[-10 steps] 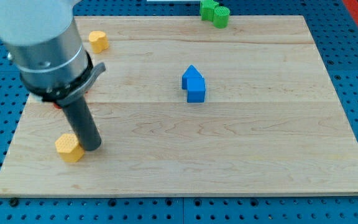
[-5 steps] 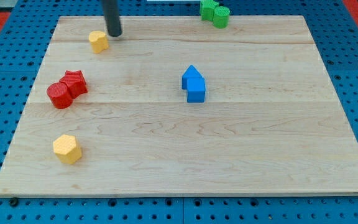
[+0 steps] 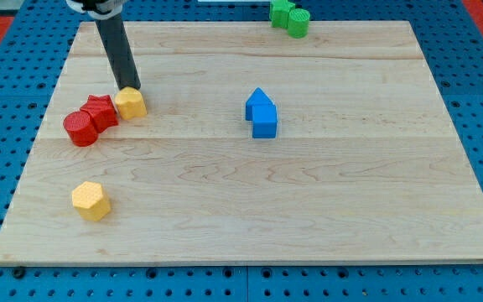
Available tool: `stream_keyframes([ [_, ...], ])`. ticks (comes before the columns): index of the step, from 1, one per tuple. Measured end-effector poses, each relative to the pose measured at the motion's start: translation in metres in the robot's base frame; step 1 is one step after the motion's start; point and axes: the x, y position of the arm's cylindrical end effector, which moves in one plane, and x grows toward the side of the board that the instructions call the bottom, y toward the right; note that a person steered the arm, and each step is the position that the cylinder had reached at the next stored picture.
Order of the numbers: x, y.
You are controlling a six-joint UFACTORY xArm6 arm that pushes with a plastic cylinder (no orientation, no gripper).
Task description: Move the yellow heart above the yellow hexagon
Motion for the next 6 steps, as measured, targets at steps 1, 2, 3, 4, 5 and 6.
stream_keyframes([
  [1, 0.049, 0.03],
  [2, 0.098, 0.032],
  [3, 0.11, -0.013],
  [4, 0.065, -0.011],
  [5, 0.102, -0.034],
  [6, 0.13, -0.009],
])
